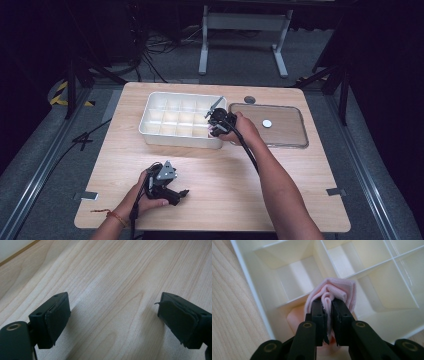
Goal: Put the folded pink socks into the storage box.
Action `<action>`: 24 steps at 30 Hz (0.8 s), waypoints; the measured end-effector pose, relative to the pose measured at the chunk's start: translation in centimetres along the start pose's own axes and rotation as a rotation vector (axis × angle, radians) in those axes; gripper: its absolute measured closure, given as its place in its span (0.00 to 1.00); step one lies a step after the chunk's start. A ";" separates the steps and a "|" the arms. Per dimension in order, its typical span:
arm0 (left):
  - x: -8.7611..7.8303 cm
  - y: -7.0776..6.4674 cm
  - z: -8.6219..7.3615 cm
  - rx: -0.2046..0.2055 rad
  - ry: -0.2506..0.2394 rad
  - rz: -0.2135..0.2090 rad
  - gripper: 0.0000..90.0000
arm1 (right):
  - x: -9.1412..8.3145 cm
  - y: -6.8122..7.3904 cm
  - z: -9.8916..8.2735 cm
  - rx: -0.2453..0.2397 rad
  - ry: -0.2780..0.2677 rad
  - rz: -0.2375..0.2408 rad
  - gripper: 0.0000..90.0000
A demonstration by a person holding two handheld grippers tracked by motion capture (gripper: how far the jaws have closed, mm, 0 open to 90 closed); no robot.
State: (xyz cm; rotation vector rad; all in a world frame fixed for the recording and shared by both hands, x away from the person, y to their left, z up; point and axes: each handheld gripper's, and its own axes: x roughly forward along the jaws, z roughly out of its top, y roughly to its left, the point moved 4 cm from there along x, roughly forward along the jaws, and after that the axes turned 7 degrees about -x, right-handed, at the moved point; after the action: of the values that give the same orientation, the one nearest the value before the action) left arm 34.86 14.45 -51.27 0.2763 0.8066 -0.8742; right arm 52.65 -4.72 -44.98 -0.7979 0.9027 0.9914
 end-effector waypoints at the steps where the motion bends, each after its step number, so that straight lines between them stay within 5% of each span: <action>1: 0.0 0.0 0.0 0.000 0.000 0.000 0.13 | 0.1 0.0 0.0 0.006 0.004 0.006 0.90; 24: 0.0 0.0 0.0 -0.002 0.000 0.001 0.13 | 1.2 -0.3 -0.1 0.054 0.073 0.048 0.92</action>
State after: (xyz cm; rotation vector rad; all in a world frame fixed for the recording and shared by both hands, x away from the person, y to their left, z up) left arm 34.84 14.45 -51.27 0.2749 0.8067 -0.8724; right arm 53.23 -4.46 -46.02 -0.7733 1.0112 0.9810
